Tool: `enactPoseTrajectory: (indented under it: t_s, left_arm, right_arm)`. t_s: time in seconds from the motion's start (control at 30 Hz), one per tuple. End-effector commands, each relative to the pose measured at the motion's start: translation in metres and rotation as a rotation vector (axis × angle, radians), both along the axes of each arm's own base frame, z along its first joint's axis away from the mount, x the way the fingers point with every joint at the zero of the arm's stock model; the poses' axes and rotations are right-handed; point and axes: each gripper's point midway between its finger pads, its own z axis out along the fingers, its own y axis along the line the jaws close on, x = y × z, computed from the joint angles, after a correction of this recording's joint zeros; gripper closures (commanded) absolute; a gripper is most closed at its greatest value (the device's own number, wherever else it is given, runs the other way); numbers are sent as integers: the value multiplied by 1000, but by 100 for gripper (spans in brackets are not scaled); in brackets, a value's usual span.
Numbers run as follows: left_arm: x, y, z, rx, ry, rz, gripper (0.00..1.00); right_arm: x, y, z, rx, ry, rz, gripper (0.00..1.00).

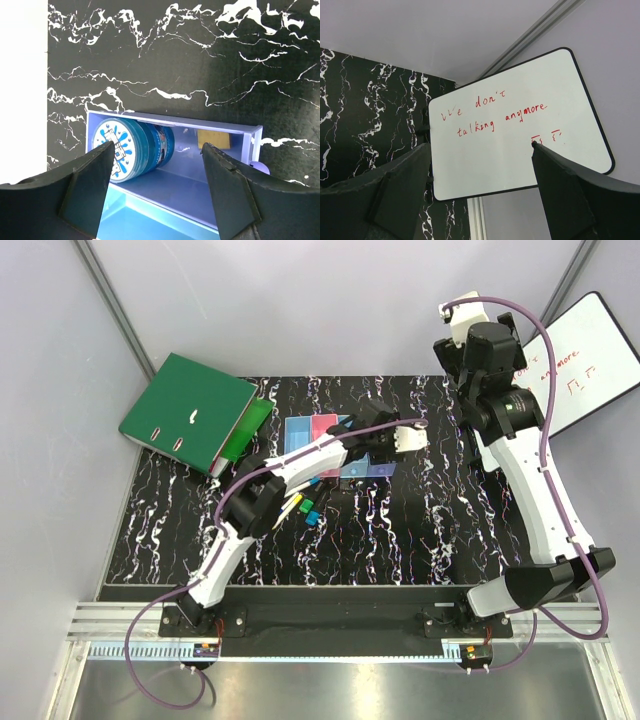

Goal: Sort the stationery into containers
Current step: Place the stationery in the storage box, then pick up the stationery from the center of the board.

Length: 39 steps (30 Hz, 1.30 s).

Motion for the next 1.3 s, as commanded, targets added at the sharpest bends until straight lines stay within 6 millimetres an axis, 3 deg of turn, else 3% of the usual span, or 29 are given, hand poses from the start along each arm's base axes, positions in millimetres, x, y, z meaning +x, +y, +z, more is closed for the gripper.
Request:
enactPoseTrajectory:
  t_s: [0.0, 0.13, 0.23, 0.37, 0.5, 0.6, 0.77, 0.87, 1.03, 1.27]
  left_arm:
    - [0, 2, 61, -84, -84, 41, 24]
    - [-2, 12, 93, -137, -119, 88, 23]
    - [-3, 20, 128, -197, -152, 132, 23]
    - [-6, 47, 184, -258, -239, 224, 19]
    - [-24, 85, 205, -219, -251, 265, 3]
    - [-55, 125, 179, -88, -157, 284, 1]
    - [-131, 189, 90, 99, 112, 330, 1]
    - [-162, 208, 54, 151, 256, 373, 1]
    - [-186, 205, 24, 157, 435, 407, 1]
    - [-180, 188, -12, 238, 578, 468, 1]
  right_arm:
    - [-8, -2, 24, 38, -82, -9, 11]
    - [-11, -3, 23, 42, -82, -8, 11]
    - [-12, -2, 21, 45, -80, -3, 11]
    - [-13, -1, 20, 46, -75, 9, 11]
    - [-14, 2, 20, 47, -62, 29, 11]
    - [-16, 5, 23, 47, -61, 52, 11]
    - [-20, 9, 25, 59, -60, 87, 11]
    - [-23, 11, 23, 66, -55, 98, 11]
    - [-27, 12, 26, 73, -51, 111, 12]
    - [-33, 11, 25, 77, -47, 117, 12]
